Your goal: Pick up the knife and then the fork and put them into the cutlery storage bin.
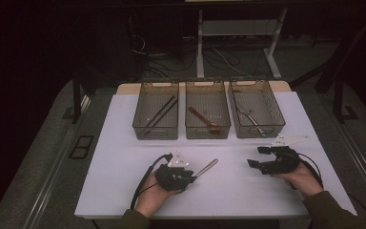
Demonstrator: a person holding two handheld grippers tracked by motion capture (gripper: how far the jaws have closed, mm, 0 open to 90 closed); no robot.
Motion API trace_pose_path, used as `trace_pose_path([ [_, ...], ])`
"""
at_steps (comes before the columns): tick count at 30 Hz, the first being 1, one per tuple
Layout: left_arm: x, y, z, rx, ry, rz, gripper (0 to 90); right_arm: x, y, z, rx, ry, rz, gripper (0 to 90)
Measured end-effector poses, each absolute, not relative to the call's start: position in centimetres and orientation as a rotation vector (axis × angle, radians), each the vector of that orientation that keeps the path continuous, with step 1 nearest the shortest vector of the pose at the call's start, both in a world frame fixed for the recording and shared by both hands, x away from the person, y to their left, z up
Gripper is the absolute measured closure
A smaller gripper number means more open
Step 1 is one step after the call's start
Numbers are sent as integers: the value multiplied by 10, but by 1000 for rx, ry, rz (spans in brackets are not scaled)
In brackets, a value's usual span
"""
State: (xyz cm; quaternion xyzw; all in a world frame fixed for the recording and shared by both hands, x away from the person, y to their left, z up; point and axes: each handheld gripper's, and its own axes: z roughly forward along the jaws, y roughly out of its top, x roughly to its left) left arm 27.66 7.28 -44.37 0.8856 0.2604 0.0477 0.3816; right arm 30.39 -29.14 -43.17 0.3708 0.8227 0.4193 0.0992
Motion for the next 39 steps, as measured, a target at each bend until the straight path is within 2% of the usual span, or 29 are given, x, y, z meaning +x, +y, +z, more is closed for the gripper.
trace_pose_path([
  [8, 275, 70, -448, 2286, 654, 148, 825, 304, -292, -432, 1096, 2430, 1237, 271],
  [13, 275, 71, -447, 2306, 616, 152, 846, 304, -291, -432, 1093, 2430, 1238, 271],
  [23, 278, 82, -436, 2277, 541, 135, 848, 305, -293, -432, 1083, 2448, 1252, 259],
  [28, 277, 88, -427, 2244, 496, 131, 849, 306, -292, -427, 1031, 2476, 1270, 184],
  [31, 277, 90, -424, 2240, 474, 116, 849, 306, -291, -422, 980, 2516, 1309, 184],
  [39, 276, 86, -409, 2214, 326, 65, 849, 299, -259, -403, 692, 2681, 1327, 183],
])
